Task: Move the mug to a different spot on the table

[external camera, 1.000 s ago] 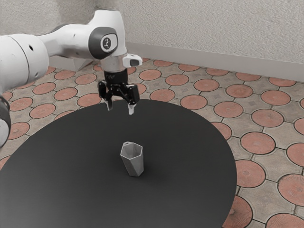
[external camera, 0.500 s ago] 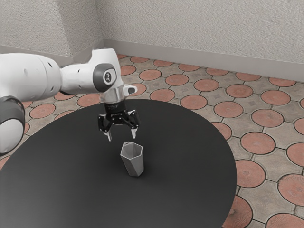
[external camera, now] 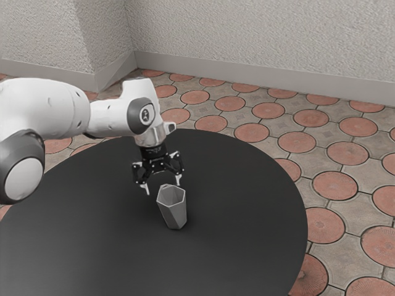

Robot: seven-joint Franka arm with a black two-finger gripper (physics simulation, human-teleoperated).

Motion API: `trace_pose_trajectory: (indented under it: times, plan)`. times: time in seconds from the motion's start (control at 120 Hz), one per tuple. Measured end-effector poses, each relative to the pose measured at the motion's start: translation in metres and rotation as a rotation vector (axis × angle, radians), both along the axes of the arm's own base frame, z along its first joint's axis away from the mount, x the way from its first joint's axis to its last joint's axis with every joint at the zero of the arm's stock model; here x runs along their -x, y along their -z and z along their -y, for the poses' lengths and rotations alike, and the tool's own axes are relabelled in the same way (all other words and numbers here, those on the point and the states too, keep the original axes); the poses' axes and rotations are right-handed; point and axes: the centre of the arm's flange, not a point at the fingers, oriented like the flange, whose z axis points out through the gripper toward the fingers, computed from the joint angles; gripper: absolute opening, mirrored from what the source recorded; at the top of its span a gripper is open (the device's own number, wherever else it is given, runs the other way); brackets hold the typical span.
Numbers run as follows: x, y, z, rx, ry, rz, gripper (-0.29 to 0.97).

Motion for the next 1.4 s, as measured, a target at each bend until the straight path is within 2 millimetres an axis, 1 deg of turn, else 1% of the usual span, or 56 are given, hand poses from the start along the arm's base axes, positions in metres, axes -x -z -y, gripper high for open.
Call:
trace_pose_trajectory:
  times: [0.117, 0.283, 0.367, 0.525, 0.767, 0.867, 1.017, 1.208, 1.4]
  plan:
    - [-0.004, 0.007, 0.013, -0.008, -0.02, 0.012, 0.68]
    - [-0.007, 0.016, 0.021, -0.017, -0.055, 0.022, 0.68]
    - [-0.007, 0.022, 0.022, -0.023, -0.071, 0.021, 0.68]
    - [-0.009, 0.025, 0.022, -0.029, -0.1, 0.024, 0.68]
    - [-0.009, 0.034, 0.021, 0.008, -0.163, 0.019, 0.68]
    - [-0.009, 0.035, 0.021, 0.013, -0.175, 0.02, 0.6]
    - [-0.01, 0.037, 0.021, 0.014, -0.184, 0.02, 0.39]
    - [-0.01, 0.038, 0.02, 0.014, -0.191, 0.021, 0.18]
    - [-0.01, 0.033, 0.02, 0.011, -0.19, 0.025, 0.09]
